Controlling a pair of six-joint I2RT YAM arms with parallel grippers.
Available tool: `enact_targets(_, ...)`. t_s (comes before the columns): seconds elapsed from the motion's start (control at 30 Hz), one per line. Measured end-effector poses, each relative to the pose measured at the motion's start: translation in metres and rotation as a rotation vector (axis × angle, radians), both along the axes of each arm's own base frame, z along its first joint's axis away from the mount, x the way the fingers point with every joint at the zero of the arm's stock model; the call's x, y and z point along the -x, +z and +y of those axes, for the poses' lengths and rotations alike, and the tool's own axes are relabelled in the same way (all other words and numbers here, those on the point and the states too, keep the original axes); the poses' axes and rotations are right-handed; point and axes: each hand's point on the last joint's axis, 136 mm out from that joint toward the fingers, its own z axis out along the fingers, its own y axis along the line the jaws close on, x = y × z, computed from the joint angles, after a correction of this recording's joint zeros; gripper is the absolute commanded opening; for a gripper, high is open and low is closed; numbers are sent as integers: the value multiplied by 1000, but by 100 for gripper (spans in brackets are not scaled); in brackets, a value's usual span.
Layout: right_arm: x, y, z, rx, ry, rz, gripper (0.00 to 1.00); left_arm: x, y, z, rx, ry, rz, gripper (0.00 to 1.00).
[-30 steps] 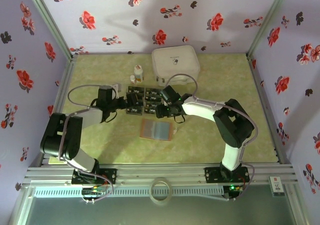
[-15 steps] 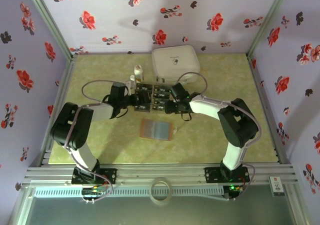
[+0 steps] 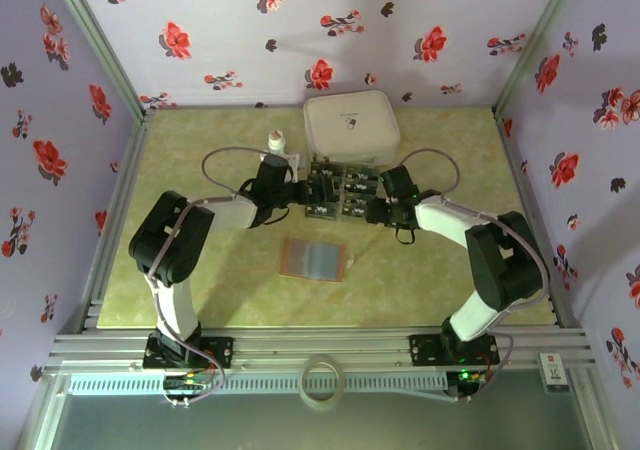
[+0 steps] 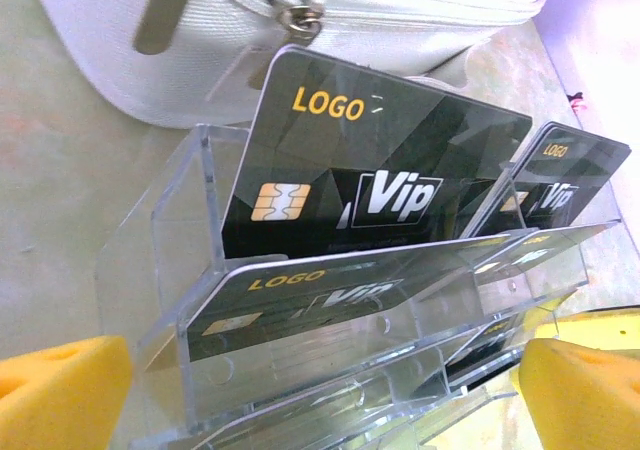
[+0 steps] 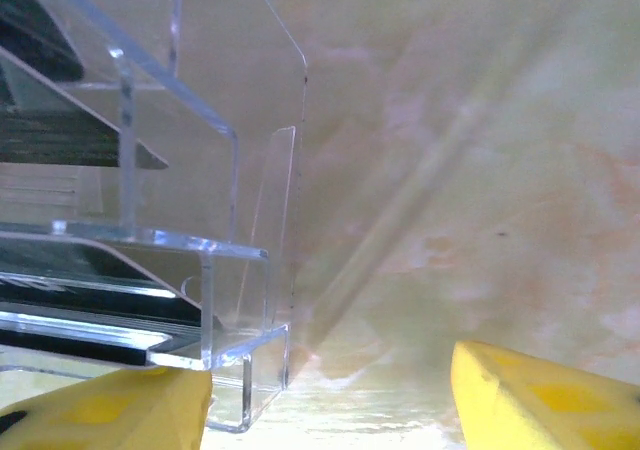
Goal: Put the credit cards into the card holder
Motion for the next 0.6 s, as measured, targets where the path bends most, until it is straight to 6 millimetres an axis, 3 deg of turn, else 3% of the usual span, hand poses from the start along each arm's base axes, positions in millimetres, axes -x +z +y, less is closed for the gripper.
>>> enact_targets(0.27,11,37,1,-70,16,-60,65,3,6,12,-6,26,7,100)
enact_targets(0.4,18,60,4,-117,35,-99,65,11,29,34,9,61,-23,100)
enact_targets(0.6,30,77,11,-173,79,-104,64,29,61,66,13,117,-57,100)
